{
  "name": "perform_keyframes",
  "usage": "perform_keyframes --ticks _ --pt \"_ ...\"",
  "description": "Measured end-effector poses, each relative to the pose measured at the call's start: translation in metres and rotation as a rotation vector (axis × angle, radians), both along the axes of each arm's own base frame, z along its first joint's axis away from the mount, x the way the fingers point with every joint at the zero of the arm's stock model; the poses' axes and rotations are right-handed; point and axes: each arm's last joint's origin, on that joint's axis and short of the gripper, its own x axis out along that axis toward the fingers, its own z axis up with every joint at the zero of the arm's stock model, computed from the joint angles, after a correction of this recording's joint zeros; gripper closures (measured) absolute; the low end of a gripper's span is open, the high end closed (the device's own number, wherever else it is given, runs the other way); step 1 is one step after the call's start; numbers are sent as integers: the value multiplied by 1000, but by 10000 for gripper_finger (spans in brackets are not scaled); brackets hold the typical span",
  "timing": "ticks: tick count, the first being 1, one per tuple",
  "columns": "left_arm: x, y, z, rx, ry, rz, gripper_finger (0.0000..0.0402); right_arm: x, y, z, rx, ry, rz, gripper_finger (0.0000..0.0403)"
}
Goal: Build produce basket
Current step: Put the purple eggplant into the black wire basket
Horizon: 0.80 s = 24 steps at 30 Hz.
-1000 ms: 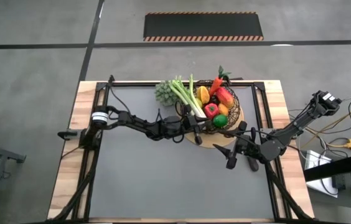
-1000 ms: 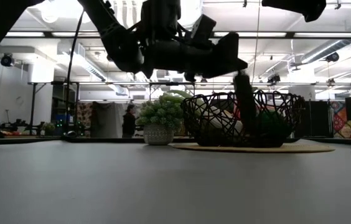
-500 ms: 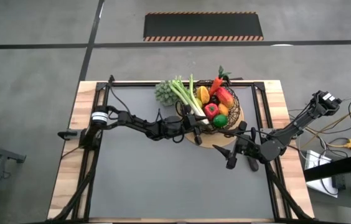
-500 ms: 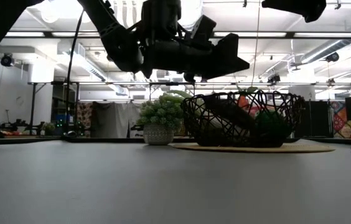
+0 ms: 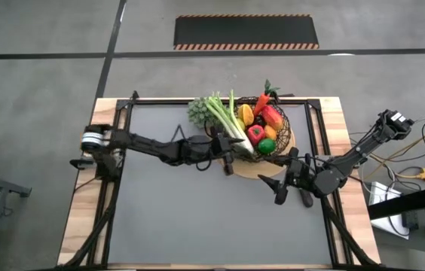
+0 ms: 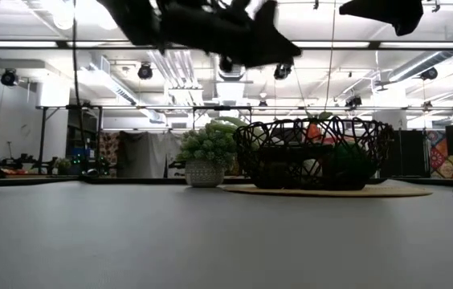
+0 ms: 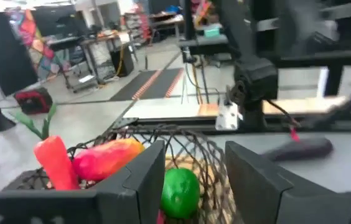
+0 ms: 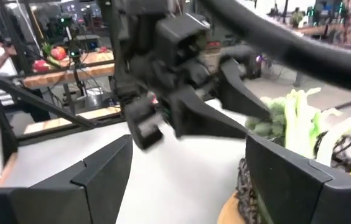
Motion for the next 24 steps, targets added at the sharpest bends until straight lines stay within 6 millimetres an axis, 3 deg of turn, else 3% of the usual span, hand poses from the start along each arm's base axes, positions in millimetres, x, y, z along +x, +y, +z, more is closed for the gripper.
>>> perform_keyframes --ticks 6,11,16,24 --pt "-45 -24 19 82 19 -80 251 1 3 5 122 -1 87 115" --pt "-82 -40 29 107 -40 -137 251 5 10 12 259 137 180 125" --pt "-110 -43 34 104 -79 -157 251 8 14 13 408 350 117 129" --pt "-130 -40 38 101 -109 -152 251 7 21 3 656 755 -86 126"
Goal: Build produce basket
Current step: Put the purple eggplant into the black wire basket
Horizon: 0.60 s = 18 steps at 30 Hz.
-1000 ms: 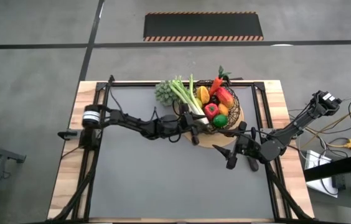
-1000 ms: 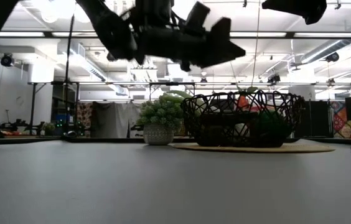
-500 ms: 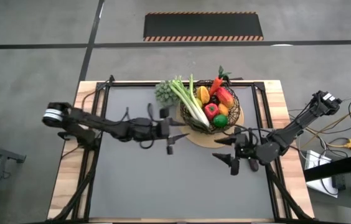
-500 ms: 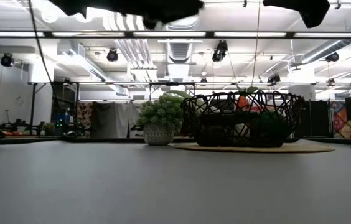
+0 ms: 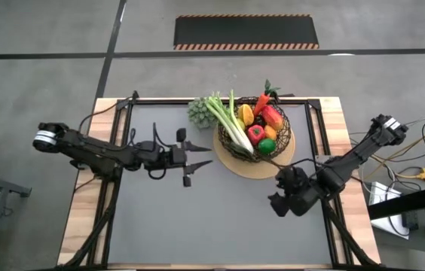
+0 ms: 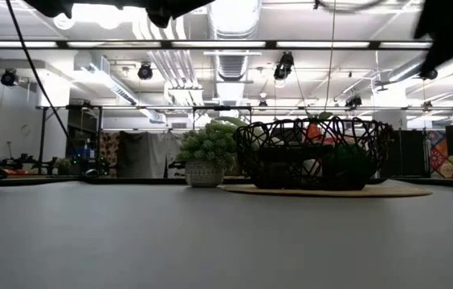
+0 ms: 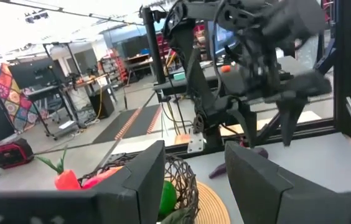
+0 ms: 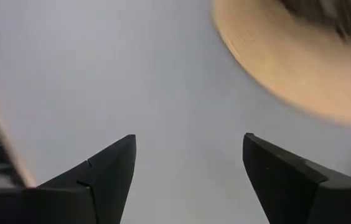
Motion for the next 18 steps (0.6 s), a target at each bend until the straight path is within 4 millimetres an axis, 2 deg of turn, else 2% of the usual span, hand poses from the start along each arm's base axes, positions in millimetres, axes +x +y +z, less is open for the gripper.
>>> perform_keyframes --ticks 10,18 --pt "-2 0 0 22 0 4 251 -11 -5 -34 13 501 -188 108" --pt "-2 1 0 44 3 14 251 -25 -12 -62 24 668 -199 115"
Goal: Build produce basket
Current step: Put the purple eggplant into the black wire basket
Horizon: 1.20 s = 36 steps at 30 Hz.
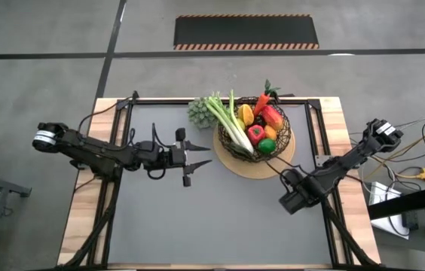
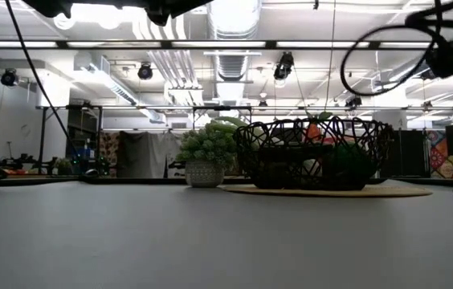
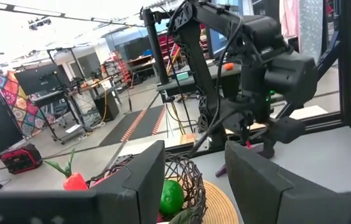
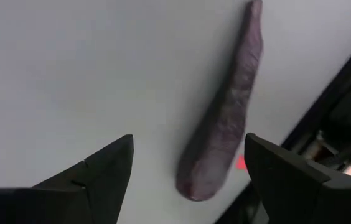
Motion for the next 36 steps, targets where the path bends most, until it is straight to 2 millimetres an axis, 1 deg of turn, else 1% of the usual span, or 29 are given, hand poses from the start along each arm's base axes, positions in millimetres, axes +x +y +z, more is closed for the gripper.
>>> perform_keyframes --ticks 6,14,18,22,27,36 --pt "0 0 0 1 0 1 251 -11 -5 -18 13 85 -11 112" --pt "0 0 0 9 0 3 251 -18 -11 -33 -10 106 -11 117" --pt "0 0 0 9 0 3 251 -21 -13 -44 -2 92 -10 116" --pt "0 0 0 9 0 3 251 -22 -13 -57 26 51 -9 127" --pt "0 0 0 28 2 5 251 -22 -13 -62 46 21 -8 167" --pt "0 0 1 28 1 5 251 -20 -12 -62 53 7 -23 275"
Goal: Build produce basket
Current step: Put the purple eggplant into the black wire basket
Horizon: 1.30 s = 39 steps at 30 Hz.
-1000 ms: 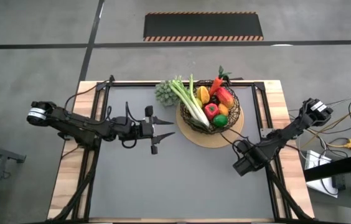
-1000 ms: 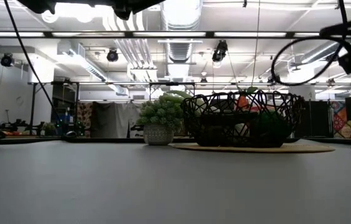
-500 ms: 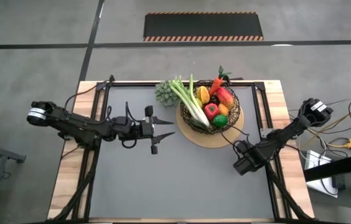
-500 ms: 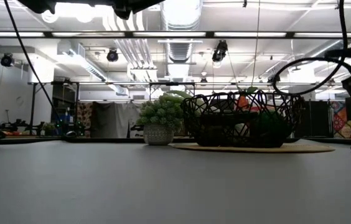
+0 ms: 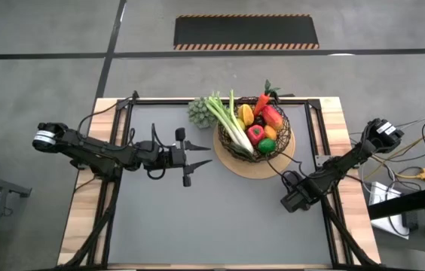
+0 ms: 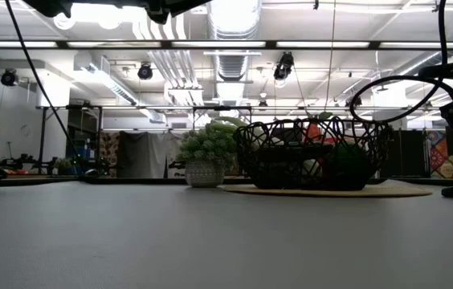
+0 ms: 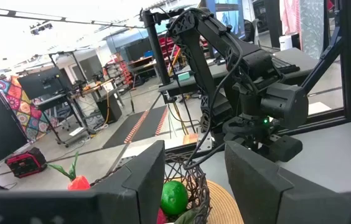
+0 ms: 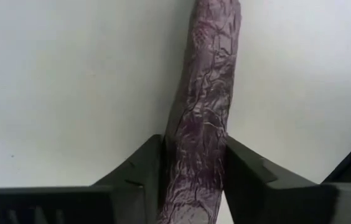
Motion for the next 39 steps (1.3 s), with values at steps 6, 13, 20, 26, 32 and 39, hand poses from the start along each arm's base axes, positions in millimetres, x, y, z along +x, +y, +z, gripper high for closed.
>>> perform_keyframes --ticks 6,13,20,26,32,39 --pt "0 0 0 0 0 0 251 0 0 0 2 0 0 291" --pt "0 0 0 4 -1 0 251 1 5 7 122 -59 128 280" --pt "0 0 0 6 0 0 251 24 25 23 303 -434 459 284" --pt "0 0 0 22 2 2 251 49 34 38 167 -815 660 283" --pt "0 0 1 22 1 2 251 70 24 59 -11 -1058 687 288" --pt "-2 0 2 21 -3 1 251 92 5 88 -130 -1093 715 288"
